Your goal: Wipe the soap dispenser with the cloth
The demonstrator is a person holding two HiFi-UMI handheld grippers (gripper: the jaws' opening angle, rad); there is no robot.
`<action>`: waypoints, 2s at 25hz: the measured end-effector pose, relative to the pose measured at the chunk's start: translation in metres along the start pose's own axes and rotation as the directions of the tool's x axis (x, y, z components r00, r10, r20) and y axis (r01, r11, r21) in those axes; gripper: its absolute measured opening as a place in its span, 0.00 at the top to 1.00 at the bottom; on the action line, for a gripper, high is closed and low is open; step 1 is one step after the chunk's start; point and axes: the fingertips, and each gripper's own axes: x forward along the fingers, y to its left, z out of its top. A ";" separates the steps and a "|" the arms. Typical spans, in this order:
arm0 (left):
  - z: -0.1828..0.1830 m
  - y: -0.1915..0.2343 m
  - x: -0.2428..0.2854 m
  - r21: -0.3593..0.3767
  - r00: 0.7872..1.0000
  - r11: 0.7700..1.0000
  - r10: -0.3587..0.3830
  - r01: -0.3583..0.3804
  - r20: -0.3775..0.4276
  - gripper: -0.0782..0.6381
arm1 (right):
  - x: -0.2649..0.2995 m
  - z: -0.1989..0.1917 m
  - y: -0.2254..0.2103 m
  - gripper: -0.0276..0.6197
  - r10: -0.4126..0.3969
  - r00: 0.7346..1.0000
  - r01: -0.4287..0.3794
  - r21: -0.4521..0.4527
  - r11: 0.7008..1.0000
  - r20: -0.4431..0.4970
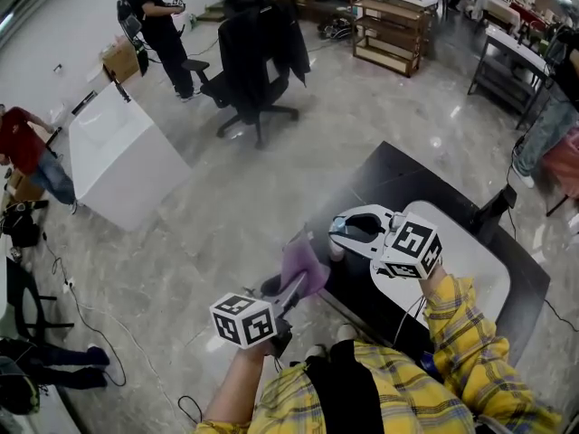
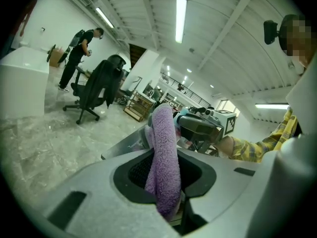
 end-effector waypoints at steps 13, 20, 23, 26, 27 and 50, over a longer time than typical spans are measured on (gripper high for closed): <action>0.018 0.003 0.003 -0.014 0.998 1.000 0.006 -0.006 0.061 0.78 | 0.004 0.001 -0.013 0.80 -0.376 0.926 0.364 0.172 0.915 0.039; 0.026 -0.002 0.006 -0.019 0.997 1.000 -0.015 0.017 0.076 0.78 | 0.003 0.002 -0.016 0.80 -0.527 0.850 0.507 0.230 0.831 0.032; 0.029 -0.004 0.007 -0.017 0.997 1.000 -0.024 0.026 0.080 0.78 | 0.002 0.001 -0.017 0.80 -0.566 0.823 0.538 0.254 0.804 0.046; 0.033 -0.006 0.006 -0.015 0.996 0.999 -0.041 0.042 0.084 0.78 | 0.003 0.001 -0.016 0.80 -0.570 0.820 0.539 0.267 0.799 0.048; 0.034 -0.007 0.005 -0.015 0.995 0.999 -0.049 0.051 0.085 0.78 | 0.004 0.001 -0.016 0.79 -0.563 0.825 0.531 0.271 0.802 0.051; 0.042 -0.032 0.029 -0.023 0.975 0.974 -0.223 0.223 0.023 0.78 | -0.051 -0.013 -0.009 0.77 -0.572 0.808 0.495 0.365 0.788 0.139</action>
